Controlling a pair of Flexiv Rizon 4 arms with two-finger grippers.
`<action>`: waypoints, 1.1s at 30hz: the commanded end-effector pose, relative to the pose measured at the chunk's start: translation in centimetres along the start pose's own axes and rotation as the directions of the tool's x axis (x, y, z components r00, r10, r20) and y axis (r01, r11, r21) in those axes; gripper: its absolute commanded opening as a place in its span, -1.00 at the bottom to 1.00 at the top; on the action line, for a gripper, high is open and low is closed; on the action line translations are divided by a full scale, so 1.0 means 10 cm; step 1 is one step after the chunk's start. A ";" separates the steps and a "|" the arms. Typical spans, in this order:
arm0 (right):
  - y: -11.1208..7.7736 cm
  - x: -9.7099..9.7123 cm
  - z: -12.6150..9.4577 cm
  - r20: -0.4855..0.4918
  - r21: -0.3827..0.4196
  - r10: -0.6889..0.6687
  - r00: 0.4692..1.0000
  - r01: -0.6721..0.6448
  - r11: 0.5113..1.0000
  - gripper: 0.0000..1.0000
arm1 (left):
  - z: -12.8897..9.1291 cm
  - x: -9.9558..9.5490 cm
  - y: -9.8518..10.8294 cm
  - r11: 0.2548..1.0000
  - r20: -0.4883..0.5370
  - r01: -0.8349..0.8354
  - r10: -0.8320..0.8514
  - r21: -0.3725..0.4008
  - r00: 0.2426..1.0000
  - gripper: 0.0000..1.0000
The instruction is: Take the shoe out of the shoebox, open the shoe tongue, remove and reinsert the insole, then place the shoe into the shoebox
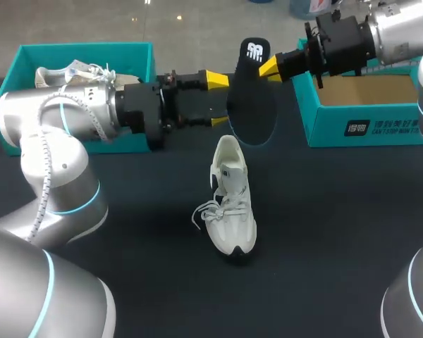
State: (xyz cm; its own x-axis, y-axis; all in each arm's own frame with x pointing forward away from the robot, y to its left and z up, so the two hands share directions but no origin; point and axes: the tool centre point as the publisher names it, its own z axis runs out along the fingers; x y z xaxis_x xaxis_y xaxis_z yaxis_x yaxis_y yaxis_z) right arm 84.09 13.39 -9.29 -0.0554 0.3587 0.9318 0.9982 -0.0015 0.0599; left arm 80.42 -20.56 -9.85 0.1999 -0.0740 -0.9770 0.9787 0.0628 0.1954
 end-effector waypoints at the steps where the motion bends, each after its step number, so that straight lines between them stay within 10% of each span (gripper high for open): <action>1: 0.04 0.00 0.09 0.013 0.005 0.007 1.000 -0.007 1.000 -1.00 | 0.08 0.00 -0.01 1.000 0.027 -0.002 0.003 -0.002 1.000 1.00; 7: 0.04 -0.03 0.12 0.022 0.011 0.004 1.000 -0.004 1.000 -1.00 | 0.13 0.04 -0.06 1.000 0.014 0.016 -0.016 0.021 1.000 0.82; 13: 0.03 -0.03 0.13 0.032 0.008 0.005 0.999 -0.005 1.000 -1.00 | 0.17 0.09 -0.07 0.999 0.013 0.024 -0.024 0.025 1.000 0.04; 24: -0.01 -0.01 0.17 0.007 -0.032 0.013 1.000 -0.012 0.999 -1.00 | 0.26 0.16 -0.04 0.998 0.007 0.038 -0.038 0.040 0.999 -0.51; 26: -0.02 -0.02 0.17 0.004 -0.036 0.011 1.000 -0.011 0.999 -1.00 | 0.27 0.17 -0.04 0.998 0.006 0.039 -0.040 0.041 0.999 -1.00; 31: -0.07 -0.05 0.16 -0.005 -0.037 0.003 1.000 -0.004 0.999 -1.00 | 0.28 0.18 -0.03 0.998 0.010 0.043 -0.044 0.041 0.999 -1.00; 32: -0.08 -0.05 0.15 -0.009 -0.036 -0.003 1.000 0.003 0.999 -0.93 | 0.28 0.18 -0.03 0.998 0.011 0.044 -0.044 0.040 0.999 -1.00; 33: -0.08 -0.06 0.15 -0.012 -0.035 -0.008 1.000 0.007 0.999 -0.30 | 0.27 0.18 -0.02 0.998 0.013 0.044 -0.045 0.039 0.999 -1.00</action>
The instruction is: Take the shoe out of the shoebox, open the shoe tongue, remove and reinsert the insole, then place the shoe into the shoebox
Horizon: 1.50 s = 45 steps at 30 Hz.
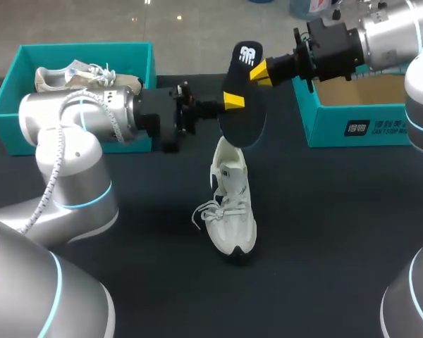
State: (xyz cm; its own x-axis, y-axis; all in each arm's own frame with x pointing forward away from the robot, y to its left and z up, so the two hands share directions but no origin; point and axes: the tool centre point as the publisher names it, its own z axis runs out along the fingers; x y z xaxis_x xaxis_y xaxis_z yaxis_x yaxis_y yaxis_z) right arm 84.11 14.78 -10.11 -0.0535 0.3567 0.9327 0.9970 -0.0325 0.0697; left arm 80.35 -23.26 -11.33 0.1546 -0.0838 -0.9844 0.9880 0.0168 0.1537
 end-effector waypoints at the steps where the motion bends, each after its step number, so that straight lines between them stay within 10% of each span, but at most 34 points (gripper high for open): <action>1: -0.09 -0.04 -0.02 -0.009 0.000 -0.011 1.000 0.011 1.000 0.87 | 0.01 0.02 0.04 1.000 0.008 -0.001 0.001 -0.005 1.000 -1.00; 19: -0.24 -0.10 -0.46 -0.095 -0.166 -0.111 0.989 0.095 0.982 1.00 | -0.16 0.02 0.10 0.999 0.020 0.014 -0.013 -0.049 1.000 -1.00; 45: -0.40 -0.22 -0.55 -0.183 -0.093 -0.120 0.976 0.104 0.990 1.00 | -0.21 -0.02 0.11 0.998 -0.014 0.004 -0.004 -0.064 1.000 -1.00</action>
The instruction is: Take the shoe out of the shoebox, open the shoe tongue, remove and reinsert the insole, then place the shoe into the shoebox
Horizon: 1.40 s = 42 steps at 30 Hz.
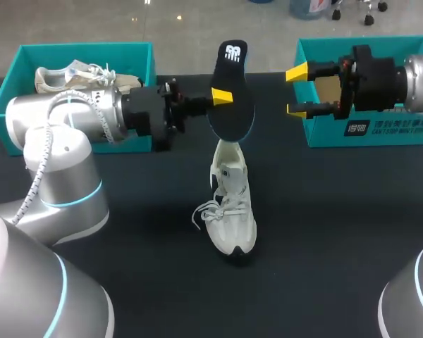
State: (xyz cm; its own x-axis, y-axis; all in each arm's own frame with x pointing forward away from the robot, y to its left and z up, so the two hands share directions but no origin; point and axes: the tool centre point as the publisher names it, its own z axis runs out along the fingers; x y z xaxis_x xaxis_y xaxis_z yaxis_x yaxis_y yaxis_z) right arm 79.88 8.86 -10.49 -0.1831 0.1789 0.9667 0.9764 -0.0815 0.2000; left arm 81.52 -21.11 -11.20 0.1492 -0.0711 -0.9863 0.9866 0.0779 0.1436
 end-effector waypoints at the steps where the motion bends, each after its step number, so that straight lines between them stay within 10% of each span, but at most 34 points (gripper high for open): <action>1: 0.01 0.00 0.02 0.002 0.000 0.001 1.000 -0.001 1.000 1.00 | 0.00 0.00 -0.01 1.000 -0.001 -0.001 0.001 -0.002 1.000 -1.00; 12: 0.01 0.00 0.02 0.002 0.000 0.001 1.000 -0.001 1.000 1.00 | 0.02 -0.11 -0.01 0.985 -0.013 0.169 -0.169 -0.027 0.986 -1.00; 24: 0.01 0.00 0.02 0.002 0.000 0.001 1.000 -0.001 1.000 1.00 | -0.02 -0.15 -0.15 0.713 -0.081 0.696 -0.701 -0.083 0.708 -1.00; 29: 0.01 0.00 0.02 0.002 0.000 0.001 1.000 -0.001 1.000 1.00 | -0.07 -0.16 -0.14 0.466 -0.013 0.878 -0.884 -0.104 0.468 -1.00; 38: 0.01 0.00 0.02 0.002 0.000 0.001 1.000 -0.001 1.000 1.00 | -0.09 -0.19 -0.03 -0.319 0.114 0.944 -0.944 -0.086 -0.309 -1.00; 42: 0.01 0.00 0.02 0.002 0.000 0.001 1.000 -0.001 1.000 1.00 | -0.08 -0.17 -0.05 -0.513 0.102 0.856 -0.857 -0.067 -0.506 -1.00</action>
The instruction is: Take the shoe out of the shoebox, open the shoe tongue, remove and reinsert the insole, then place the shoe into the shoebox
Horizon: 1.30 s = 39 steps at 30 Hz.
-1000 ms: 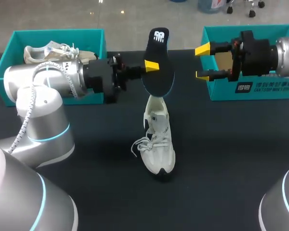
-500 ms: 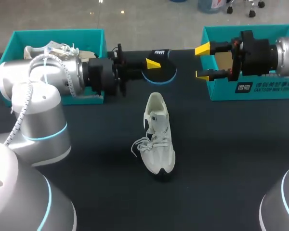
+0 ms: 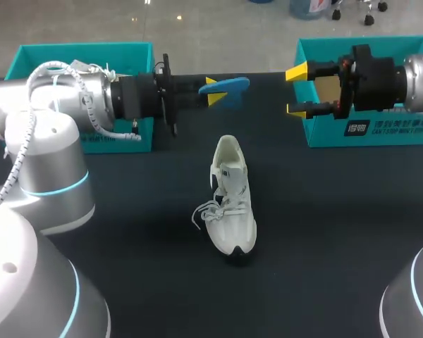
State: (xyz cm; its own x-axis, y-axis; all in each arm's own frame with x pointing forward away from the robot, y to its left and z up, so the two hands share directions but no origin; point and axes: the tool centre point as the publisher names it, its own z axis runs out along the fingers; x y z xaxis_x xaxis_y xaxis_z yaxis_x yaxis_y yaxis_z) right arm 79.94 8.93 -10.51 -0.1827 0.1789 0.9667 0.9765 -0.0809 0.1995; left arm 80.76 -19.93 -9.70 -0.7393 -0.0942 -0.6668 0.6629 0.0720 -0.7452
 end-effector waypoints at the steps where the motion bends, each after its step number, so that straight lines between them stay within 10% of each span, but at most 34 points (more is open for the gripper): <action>1: 0.00 0.00 0.01 0.002 -0.001 0.001 1.000 -0.001 1.000 1.00 | 0.04 0.02 -0.01 0.344 0.040 0.938 -0.938 -0.049 0.346 -1.00; 6: 0.00 0.00 0.01 0.002 -0.001 0.001 1.000 -0.001 1.000 1.00 | 0.01 0.02 0.05 -0.038 0.043 0.999 -0.998 0.019 -0.039 -1.00; 30: 0.00 0.00 0.01 0.002 -0.001 0.001 1.000 -0.001 1.000 1.00 | -0.01 -0.02 0.12 -0.003 0.099 1.000 -0.995 0.029 -0.006 -1.00; 39: 0.00 0.00 0.01 0.002 -0.001 0.001 1.000 -0.001 1.000 1.00 | -0.02 -0.07 0.06 -0.430 -0.017 0.902 -0.903 0.041 -0.430 -1.00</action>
State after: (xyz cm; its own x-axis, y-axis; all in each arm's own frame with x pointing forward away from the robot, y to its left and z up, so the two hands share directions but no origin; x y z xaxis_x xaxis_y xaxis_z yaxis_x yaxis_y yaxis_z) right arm 79.94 8.88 -10.46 -0.1817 0.1797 0.9668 0.9768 -0.0804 0.1985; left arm 81.55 -19.71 -9.93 -0.8117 -0.1488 0.5649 -0.5537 -0.1121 -0.8251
